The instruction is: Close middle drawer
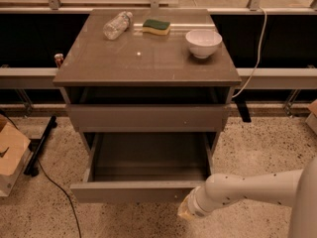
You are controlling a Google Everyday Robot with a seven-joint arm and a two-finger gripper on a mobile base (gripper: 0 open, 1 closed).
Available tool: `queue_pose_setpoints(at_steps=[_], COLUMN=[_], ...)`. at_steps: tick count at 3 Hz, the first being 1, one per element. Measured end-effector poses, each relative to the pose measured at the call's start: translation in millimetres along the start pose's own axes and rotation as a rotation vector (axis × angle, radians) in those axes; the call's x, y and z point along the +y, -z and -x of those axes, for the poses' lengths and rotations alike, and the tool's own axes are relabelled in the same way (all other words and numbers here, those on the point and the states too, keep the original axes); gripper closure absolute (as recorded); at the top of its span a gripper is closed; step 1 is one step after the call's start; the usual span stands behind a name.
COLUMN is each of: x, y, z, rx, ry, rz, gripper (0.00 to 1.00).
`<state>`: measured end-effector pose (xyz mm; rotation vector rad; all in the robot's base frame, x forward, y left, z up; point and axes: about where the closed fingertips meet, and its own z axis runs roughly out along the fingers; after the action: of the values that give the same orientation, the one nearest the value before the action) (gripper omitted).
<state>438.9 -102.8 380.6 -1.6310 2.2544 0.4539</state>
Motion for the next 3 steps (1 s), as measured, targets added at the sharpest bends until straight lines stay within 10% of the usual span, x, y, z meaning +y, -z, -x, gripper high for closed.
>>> queue_pose_setpoints(at_steps=[3], x=[-94], y=[22], z=[39], rx=[-0.124], ry=[0.08], rz=[-0.113], gripper=[0.97])
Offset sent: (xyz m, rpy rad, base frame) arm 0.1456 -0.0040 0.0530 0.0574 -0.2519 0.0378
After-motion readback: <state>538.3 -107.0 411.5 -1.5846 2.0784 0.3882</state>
